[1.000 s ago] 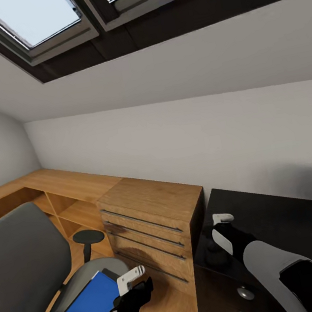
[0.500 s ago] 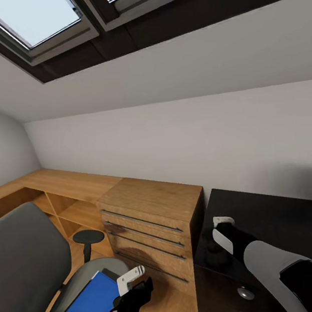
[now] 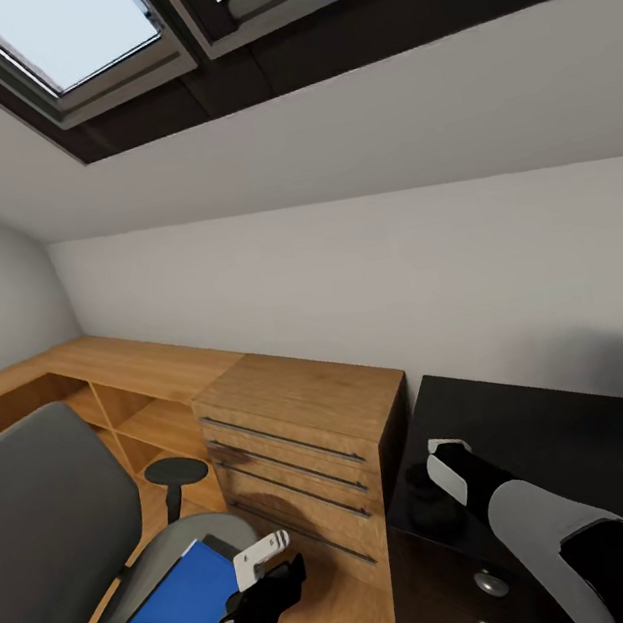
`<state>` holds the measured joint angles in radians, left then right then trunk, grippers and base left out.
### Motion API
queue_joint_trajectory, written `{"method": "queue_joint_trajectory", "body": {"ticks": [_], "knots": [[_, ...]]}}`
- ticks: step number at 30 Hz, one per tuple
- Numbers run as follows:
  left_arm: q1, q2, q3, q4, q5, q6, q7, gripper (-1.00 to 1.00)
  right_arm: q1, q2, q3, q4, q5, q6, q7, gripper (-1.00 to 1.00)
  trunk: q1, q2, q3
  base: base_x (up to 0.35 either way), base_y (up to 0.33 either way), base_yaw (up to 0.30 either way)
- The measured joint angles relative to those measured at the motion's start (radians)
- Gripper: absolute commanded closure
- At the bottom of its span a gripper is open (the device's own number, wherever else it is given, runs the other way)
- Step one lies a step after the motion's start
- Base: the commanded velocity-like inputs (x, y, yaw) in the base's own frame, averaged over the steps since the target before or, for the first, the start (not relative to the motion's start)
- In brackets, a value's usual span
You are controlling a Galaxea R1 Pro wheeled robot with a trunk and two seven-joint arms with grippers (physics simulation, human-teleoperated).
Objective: In the bedroom, organize the workspace by keeping the computer under the desk, ensuring the monitor is on the desk, placing the keyboard on the desk next to the monitor, placing the mouse on the desk next to the keyboard, moving the folder from the swivel chair onto the desk next to the mouse, stacking the notebook on top of the folder with the pen on top of the notebook, and positioning the swivel chair next to the desk.
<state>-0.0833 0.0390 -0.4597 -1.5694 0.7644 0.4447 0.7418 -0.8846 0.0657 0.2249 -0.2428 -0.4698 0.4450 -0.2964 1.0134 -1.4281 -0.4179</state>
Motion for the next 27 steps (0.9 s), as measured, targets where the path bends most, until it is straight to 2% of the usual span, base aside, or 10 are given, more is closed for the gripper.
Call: {"method": "queue_joint_trajectory", "body": {"ticks": [6, 10, 17, 18, 27], "knots": [[0.000, 0.000, 0.000, 0.000, 0.001, 0.000, 0.000, -1.00, 0.000, -0.001, -0.002, -0.001, 0.000, 0.002, 0.000, -1.00, 0.000, 0.000, 0.000, 0.000, 0.000, 0.000], [0.000, 0.000, 0.000, 0.000, 0.000, 0.000, 0.000, -1.00, 0.000, -0.001, -0.002, 0.000, 0.000, 0.002, 0.000, -1.00, 0.015, -0.028, -0.012, 0.000, 0.000, 0.000], [-0.001, 0.000, 0.000, 0.000, 0.002, 0.000, 0.000, -1.00, 0.000, -0.001, -0.002, -0.001, 0.000, 0.002, 0.000, -1.00, 0.015, -0.028, -0.013, 0.000, 0.000, 0.000], [0.000, 0.000, 0.000, 0.000, 0.002, 0.000, 0.000, -1.00, 0.000, -0.001, -0.002, -0.001, 0.000, 0.002, 0.000, 1.00, 0.015, -0.028, -0.013, 0.000, 0.000, 0.000], [0.000, 0.000, 0.000, 0.000, 0.003, 0.000, 0.000, -1.00, 0.000, -0.002, -0.002, -0.001, 0.001, 0.002, 0.000, 1.00, 0.015, -0.028, -0.013, 0.000, 0.000, 0.000]]}}
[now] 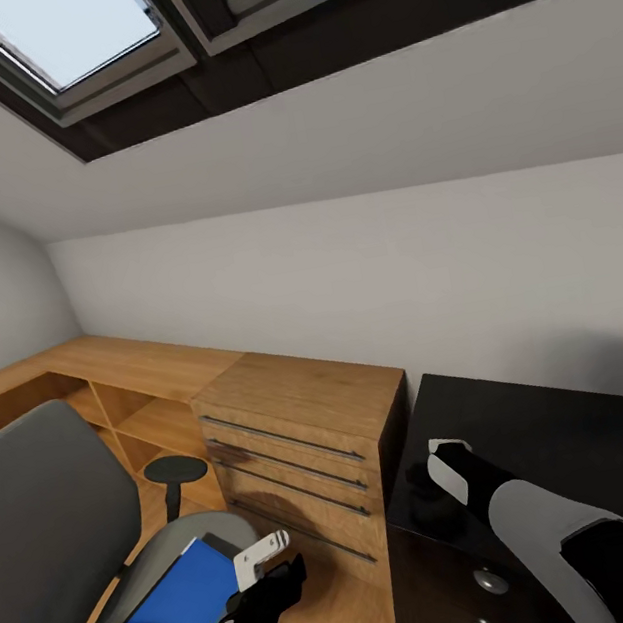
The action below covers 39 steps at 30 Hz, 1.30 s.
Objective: In the bedroom, organize the workspace by keeping the computer under the desk, ensuring the monitor is on the desk, placing the keyboard on the desk next to the monitor, placing the mouse on the desk next to the keyboard, moving the folder from the swivel chair onto the desk next to the mouse, stacking the notebook on top of the folder with the pen on top of the notebook, and positioning the swivel chair next to the desk.
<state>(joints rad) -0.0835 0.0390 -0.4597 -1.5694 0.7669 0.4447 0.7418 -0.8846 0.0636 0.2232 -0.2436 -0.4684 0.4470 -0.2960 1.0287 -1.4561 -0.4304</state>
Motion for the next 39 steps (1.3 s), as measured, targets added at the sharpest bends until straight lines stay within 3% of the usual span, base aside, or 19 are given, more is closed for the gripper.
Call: {"method": "queue_joint_trajectory", "body": {"ticks": [15, 22, 24, 27, 32, 35, 39], "knots": [[0.000, 0.000, 0.000, 0.000, 0.003, 0.000, -0.001, -1.00, 0.000, 0.000, 0.001, -0.002, 0.001, 0.000, 0.000, 1.00, 0.000, 0.000, 0.000, 0.000, 0.000, 0.000], [0.000, 0.001, 0.002, 0.027, -0.001, -0.001, 0.000, -1.00, 0.000, -0.012, -0.002, -0.006, -0.001, -0.003, 0.004, 1.00, -0.027, 0.049, 0.022, -0.060, 0.000, 0.000], [0.000, 0.000, 0.002, 0.032, 0.000, -0.002, -0.001, -1.00, 0.008, -0.054, -0.022, -0.152, -0.056, 0.001, 0.005, 1.00, -0.034, 0.063, 0.028, -0.324, 0.000, 0.000], [0.000, 0.000, 0.002, 0.050, 0.000, -0.002, -0.004, -1.00, 0.052, -0.075, -0.024, -0.292, -0.081, 0.020, 0.001, 1.00, -0.045, 0.084, 0.038, -0.331, 0.000, 0.000], [0.000, 0.000, 0.004, 0.068, -0.001, -0.002, -0.007, -1.00, 0.241, -0.103, -0.031, -0.674, -0.089, 0.072, -0.068, 1.00, -0.064, 0.119, 0.053, -0.335, 0.000, 0.000], [0.000, 0.000, 0.004, 0.072, -0.001, -0.002, -0.006, -1.00, 0.382, -0.116, -0.072, -0.936, -0.107, 0.083, -0.144, 1.00, -0.076, 0.140, 0.063, -0.336, 0.000, 0.000], [-0.001, 0.000, 0.004, 0.075, 0.000, -0.003, -0.005, -1.00, 0.446, -0.120, -0.115, -1.055, -0.133, 0.114, -0.173, 1.00, -0.091, 0.168, 0.075, -0.330, 0.000, 0.000]]}}
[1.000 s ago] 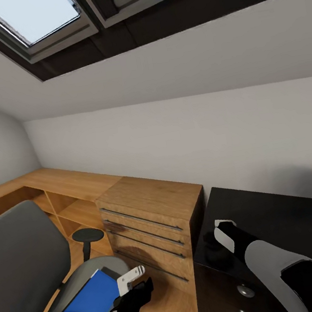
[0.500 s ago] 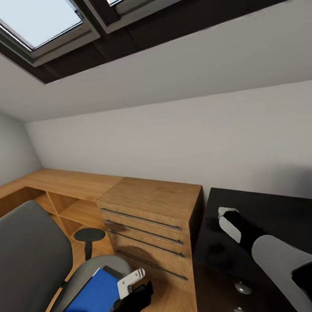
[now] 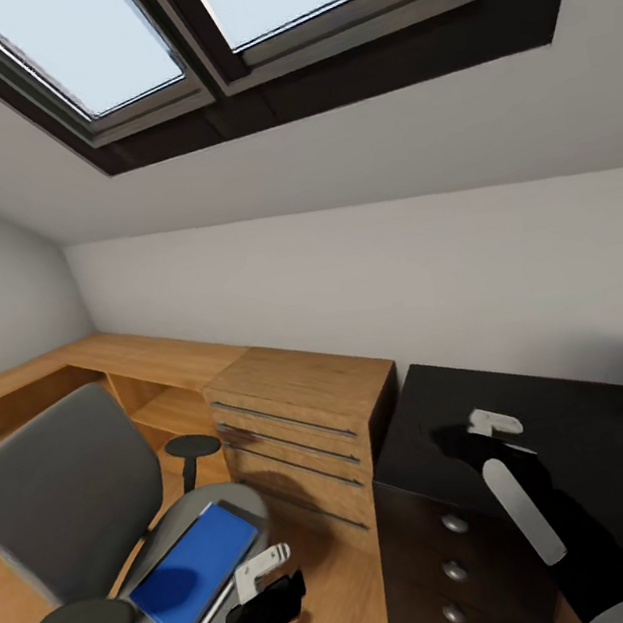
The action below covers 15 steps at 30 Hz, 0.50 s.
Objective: In the bedroom, organize the workspace by keeping the computer under the desk, ensuring the monitor is on the desk, placing the keyboard on the desk next to the monitor, placing the mouse on the desk next to the keyboard, moving the folder from the swivel chair onto the desk next to the mouse, stacking the notebook on top of the folder with the pen on top of the notebook, and positioning the swivel chair next to the desk.
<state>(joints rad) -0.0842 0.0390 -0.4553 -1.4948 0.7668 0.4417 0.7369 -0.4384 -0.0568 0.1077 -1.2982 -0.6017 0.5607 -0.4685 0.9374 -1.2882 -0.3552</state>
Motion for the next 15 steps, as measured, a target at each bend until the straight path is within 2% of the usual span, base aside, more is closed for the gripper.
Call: {"method": "queue_joint_trajectory", "body": {"ticks": [6, 7, 8, 10, 11, 12, 13, 15], "knots": [[0.000, 0.000, -0.005, 0.031, -0.001, 0.000, -0.004, -1.00, 0.014, 0.000, -0.011, -0.076, -0.007, 0.019, -0.012, 1.00, -0.023, 0.042, 0.019, -0.101, 0.000, 0.000], [0.000, -0.001, -0.009, 0.057, -0.003, 0.000, -0.004, -1.00, 0.015, 0.000, -0.013, -0.085, -0.007, 0.025, -0.013, 1.00, -0.027, 0.049, 0.022, -0.004, 0.000, 0.000], [0.001, 0.000, -0.038, 0.178, -0.004, -0.003, -0.004, -1.00, 0.017, 0.000, -0.032, -0.099, -0.007, 0.048, -0.013, 1.00, -0.031, 0.056, 0.025, -0.003, 0.000, 0.000], [0.001, -0.001, -0.052, 0.244, -0.008, -0.003, -0.004, -1.00, 0.018, 0.001, -0.036, -0.101, -0.008, 0.051, -0.016, 1.00, -0.039, 0.070, 0.031, -0.001, 0.000, -0.009], [0.001, -0.001, -0.142, 0.370, -0.018, -0.096, -0.004, -1.00, 0.019, 0.004, -0.042, -0.099, -0.007, 0.051, -0.042, 1.00, -0.043, 0.077, 0.034, 0.000, 0.000, -0.123], [0.001, 0.000, -0.194, 0.443, -0.021, -0.150, -0.004, -1.00, 0.019, 0.004, -0.043, -0.098, -0.009, 0.050, -0.043, 1.00, -0.047, 0.084, 0.037, 0.000, 0.000, -0.229], [0.001, 0.000, -0.249, 0.522, -0.022, -0.246, -0.004, -1.00, 0.019, 0.004, -0.043, -0.096, -0.009, 0.050, -0.044, 1.00, -0.050, 0.091, 0.041, 0.000, 0.000, -0.248], [0.001, 0.000, -0.265, 0.547, -0.024, -0.282, -0.004, -1.00, 0.019, 0.004, -0.044, -0.095, -0.009, 0.050, -0.044, 1.00, -0.058, 0.105, 0.047, 0.000, 0.000, -0.261]]}}
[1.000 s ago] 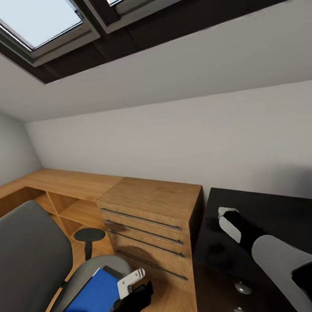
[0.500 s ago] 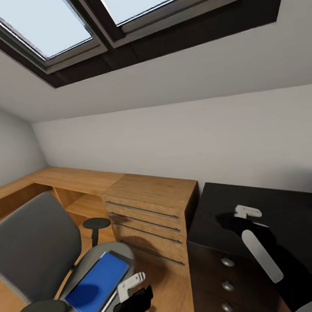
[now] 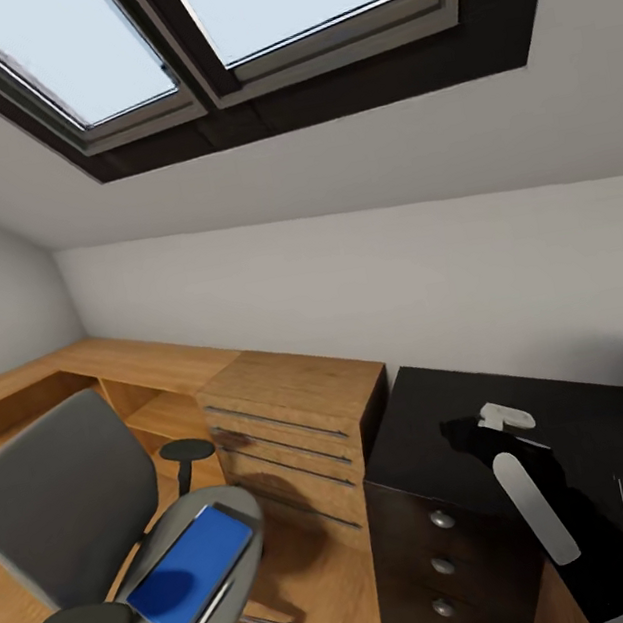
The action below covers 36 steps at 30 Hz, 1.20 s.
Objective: In the bedroom, organize the workspace by keeping the computer under the desk, ensuring the monitor is on the desk, placing the keyboard on the desk next to the monitor, placing the mouse on the desk next to the keyboard, moving the folder from the swivel chair onto the desk next to the mouse, stacking the notebook on top of the folder with the pen on top of the notebook, and positioning the swivel chair next to the desk.
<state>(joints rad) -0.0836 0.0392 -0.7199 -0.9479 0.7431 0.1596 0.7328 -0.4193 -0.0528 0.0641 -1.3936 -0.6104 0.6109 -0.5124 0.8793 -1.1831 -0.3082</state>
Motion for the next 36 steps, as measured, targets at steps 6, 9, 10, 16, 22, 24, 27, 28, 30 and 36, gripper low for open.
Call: {"method": "queue_joint_trajectory", "body": {"ticks": [6, 9, 10, 16, 22, 24, 27, 28, 30, 36], "knots": [[0.000, 0.001, -0.002, 0.011, 0.000, -0.017, 0.000, -1.00, 0.000, -0.003, -0.017, 0.001, 0.000, -0.001, 0.000, 1.00, -0.023, 0.042, 0.019, 0.000, 0.000, -0.280], [-0.001, 0.002, 0.003, 0.012, 0.001, -0.020, 0.001, -1.00, 0.000, -0.003, -0.030, 0.001, 0.000, 0.000, 0.000, 1.00, -0.035, 0.063, 0.028, 0.000, 0.000, -0.288], [-0.001, 0.003, 0.006, 0.013, 0.001, -0.021, 0.001, -1.00, 0.000, -0.003, -0.034, 0.002, 0.000, 0.001, 0.000, 1.00, -0.038, 0.070, 0.031, 0.000, 0.000, -0.291], [0.000, 0.004, 0.016, 0.053, 0.004, -0.029, 0.000, -1.00, 0.000, -0.004, -0.039, 0.008, 0.001, 0.006, 0.000, 1.00, -0.054, 0.098, 0.044, 0.000, 0.000, -0.292], [0.000, 0.004, 0.022, 0.144, 0.000, -0.117, -0.007, -1.00, 0.000, -0.005, -0.038, 0.008, 0.005, 0.012, 0.000, 1.00, -0.054, 0.098, 0.044, 0.000, 0.000, -0.293], [0.000, 0.004, 0.022, 0.166, -0.003, -0.154, -0.010, -1.00, 0.000, -0.005, -0.037, 0.007, 0.006, 0.026, 0.000, 1.00, -0.054, 0.098, 0.044, 0.000, 0.000, -0.293], [-0.001, 0.004, 0.022, 0.177, -0.005, -0.174, -0.012, -1.00, 0.000, -0.003, -0.035, 0.009, 0.005, 0.036, 0.002, 1.00, -0.054, 0.098, 0.044, -0.014, 0.000, -0.293], [-0.001, 0.004, 0.022, 0.178, -0.005, -0.176, -0.012, -1.00, 0.000, -0.003, -0.034, 0.009, 0.005, 0.037, 0.002, 1.00, -0.054, 0.098, 0.044, -0.115, 0.000, -0.293], [-0.001, 0.004, 0.023, 0.184, -0.005, -0.181, -0.014, -1.00, 0.000, -0.003, -0.033, 0.009, 0.006, 0.040, 0.003, 1.00, -0.053, 0.098, 0.044, -0.207, 0.025, -0.293], [-0.001, 0.004, 0.024, 0.187, -0.006, -0.184, -0.024, -1.00, 0.000, -0.004, -0.034, 0.010, 0.005, 0.044, 0.003, 1.00, -0.053, 0.098, 0.044, -0.301, 0.093, -0.293]]}}
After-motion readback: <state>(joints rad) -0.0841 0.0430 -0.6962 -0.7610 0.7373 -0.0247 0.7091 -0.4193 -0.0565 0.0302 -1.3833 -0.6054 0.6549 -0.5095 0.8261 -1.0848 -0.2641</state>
